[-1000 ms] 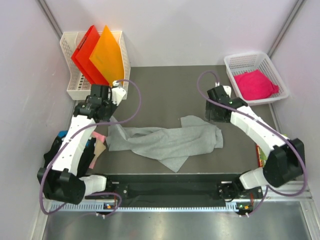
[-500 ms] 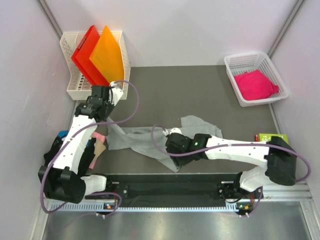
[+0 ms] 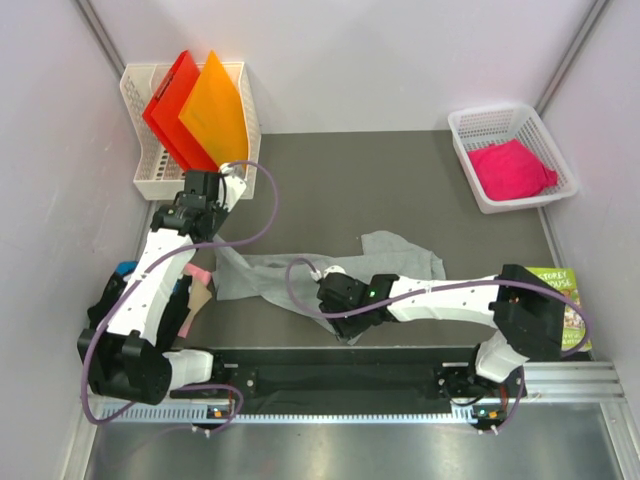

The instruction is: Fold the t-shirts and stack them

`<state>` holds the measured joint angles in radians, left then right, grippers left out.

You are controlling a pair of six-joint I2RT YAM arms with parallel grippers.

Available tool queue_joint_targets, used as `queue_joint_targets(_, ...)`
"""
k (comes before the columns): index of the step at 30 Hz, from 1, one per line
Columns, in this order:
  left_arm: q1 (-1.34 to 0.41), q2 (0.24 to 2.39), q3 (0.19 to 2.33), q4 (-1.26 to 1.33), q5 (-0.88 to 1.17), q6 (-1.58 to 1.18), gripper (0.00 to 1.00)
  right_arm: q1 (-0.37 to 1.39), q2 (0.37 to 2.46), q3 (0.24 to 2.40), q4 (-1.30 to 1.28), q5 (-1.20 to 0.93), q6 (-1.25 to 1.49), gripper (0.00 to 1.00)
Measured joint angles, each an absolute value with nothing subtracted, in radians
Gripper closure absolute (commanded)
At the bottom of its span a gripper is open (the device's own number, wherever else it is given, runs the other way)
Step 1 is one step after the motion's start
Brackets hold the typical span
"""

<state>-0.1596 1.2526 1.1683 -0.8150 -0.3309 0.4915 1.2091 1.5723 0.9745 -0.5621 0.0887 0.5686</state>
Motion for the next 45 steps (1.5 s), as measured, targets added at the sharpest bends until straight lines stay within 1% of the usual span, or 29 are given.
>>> queue_joint_targets(10,-0.16,1.253,1.168,-0.815,-0.331,0.487,1.0,1.209,1.598,0.892,-0.506,0.057,0.587,0.6)
queue_joint_targets(13,-0.16,1.253,1.168,-0.815,-0.331,0.483,1.0,1.209,1.598,0.891,-0.503,0.057,0.588,0.64)
queue_joint_targets(16,-0.16,1.253,1.168,-0.815,-0.331,0.48,1.0,1.209,1.598,0.89,-0.499,0.058,0.589,0.75)
queue_joint_targets(17,-0.16,1.253,1.168,-0.816,-0.331,0.479,1.0,1.209,1.598,0.889,-0.496,0.057,0.589,0.83)
queue_joint_targets(19,-0.16,1.253,1.168,-0.816,-0.331,0.477,1.0,1.209,1.598,0.883,-0.486,0.059,0.597,0.91)
queue_joint_targets(20,-0.16,1.253,1.168,-0.816,-0.331,0.477,1.0,1.209,1.598,0.881,-0.485,0.059,0.596,0.98)
queue_joint_targets(21,-0.16,1.253,1.168,-0.816,-0.331,0.477,1.0,1.209,1.598,0.879,-0.481,0.06,0.598,1.0)
queue_joint_targets(29,-0.16,1.253,1.167,-0.817,-0.331,0.477,1.0,1.183,1.588,0.878,-0.502,0.076,0.6,1.0)
queue_joint_targets(31,-0.16,1.253,1.168,-0.819,-0.331,0.479,1.0,1.143,1.557,0.879,-0.54,0.095,0.587,1.0)
queue_joint_targets(33,-0.16,1.255,1.184,-0.839,-0.331,0.486,1.0,1.064,1.495,0.896,-0.597,0.123,0.565,1.0)
queue_joint_targets(36,-0.16,1.272,1.256,-0.873,-0.331,0.498,1.0,0.934,1.383,0.984,-0.677,0.184,0.524,1.0)
queue_joint_targets(39,-0.163,1.279,1.351,-0.895,-0.331,0.507,1.0,0.829,1.262,1.137,-0.736,0.26,0.469,1.0)
queue_joint_targets(41,-0.167,1.276,1.424,-0.903,-0.331,0.511,1.0,0.799,1.189,1.235,-0.762,0.302,0.439,1.0)
queue_joint_targets(45,-0.187,1.254,1.552,-0.957,-0.32,0.507,1.0,0.795,1.046,1.373,-0.805,0.376,0.408,1.0)
